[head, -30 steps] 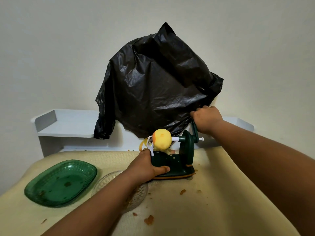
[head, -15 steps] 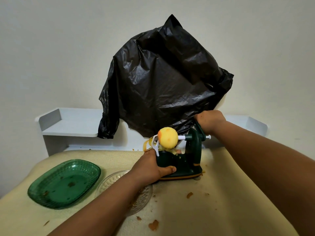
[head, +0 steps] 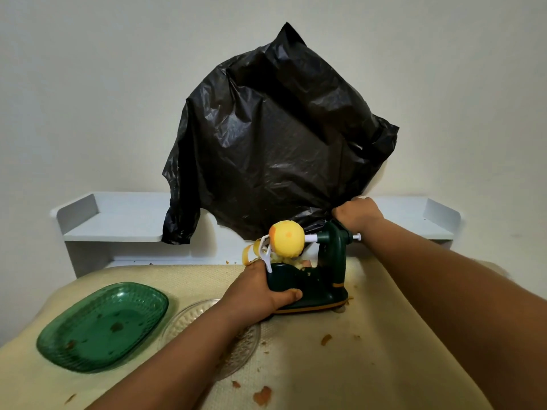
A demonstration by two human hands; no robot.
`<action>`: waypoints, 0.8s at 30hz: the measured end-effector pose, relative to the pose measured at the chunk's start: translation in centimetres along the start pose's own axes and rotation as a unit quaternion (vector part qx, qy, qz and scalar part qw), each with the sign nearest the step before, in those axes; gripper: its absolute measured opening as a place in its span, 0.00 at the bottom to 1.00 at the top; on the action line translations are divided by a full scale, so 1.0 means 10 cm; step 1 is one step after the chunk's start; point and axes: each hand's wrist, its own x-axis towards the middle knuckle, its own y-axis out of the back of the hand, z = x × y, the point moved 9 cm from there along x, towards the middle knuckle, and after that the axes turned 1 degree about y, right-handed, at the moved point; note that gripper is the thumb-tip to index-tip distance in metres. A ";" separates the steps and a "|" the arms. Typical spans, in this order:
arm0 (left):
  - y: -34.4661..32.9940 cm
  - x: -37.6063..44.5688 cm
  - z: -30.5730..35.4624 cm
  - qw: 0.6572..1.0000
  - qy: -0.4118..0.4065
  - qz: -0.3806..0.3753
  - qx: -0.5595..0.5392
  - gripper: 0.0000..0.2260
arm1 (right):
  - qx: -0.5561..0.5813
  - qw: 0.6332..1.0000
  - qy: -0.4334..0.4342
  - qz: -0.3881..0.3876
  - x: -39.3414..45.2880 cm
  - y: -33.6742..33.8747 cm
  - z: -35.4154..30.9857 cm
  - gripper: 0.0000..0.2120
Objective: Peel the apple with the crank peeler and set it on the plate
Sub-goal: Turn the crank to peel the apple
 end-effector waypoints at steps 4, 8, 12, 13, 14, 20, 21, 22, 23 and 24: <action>0.02 -0.02 0.03 1.000 0.001 0.006 0.016 0.38 | -0.012 1.000 0.011 0.010 -0.07 -0.02 -0.05 0.13; 0.02 -0.02 0.04 1.000 0.005 0.010 0.020 0.35 | -0.029 0.999 0.015 0.011 -0.10 -0.01 -0.07 0.11; 0.02 -0.02 0.05 1.000 0.006 0.018 0.022 0.34 | -0.046 0.998 0.019 0.024 -0.16 -0.03 -0.10 0.09; 0.02 -0.03 0.05 1.000 0.005 0.020 0.022 0.34 | -0.045 0.998 0.020 0.025 -0.17 -0.04 -0.11 0.09; 0.02 -0.03 0.06 0.999 0.005 0.023 0.022 0.34 | -0.040 0.999 0.019 0.023 -0.18 -0.06 -0.11 0.10; 0.02 -0.05 0.08 0.999 0.010 0.028 0.036 0.34 | -0.008 1.000 0.017 -0.006 -0.22 -0.20 -0.20 0.15; 0.02 -0.05 0.08 0.999 0.010 0.028 0.039 0.34 | -0.002 1.000 0.014 -0.009 -0.25 -0.22 -0.21 0.16; 0.02 -0.05 0.08 0.999 0.012 0.029 0.042 0.34 | 0.001 1.000 0.011 -0.009 -0.28 -0.24 -0.23 0.16; 0.02 -0.05 0.07 0.998 0.015 0.031 0.044 0.34 | 0.005 1.000 0.010 -0.007 -0.30 -0.25 -0.24 0.16; 0.02 -0.05 0.07 0.998 0.017 0.033 0.046 0.35 | 0.009 1.000 0.010 -0.005 -0.33 -0.26 -0.25 0.16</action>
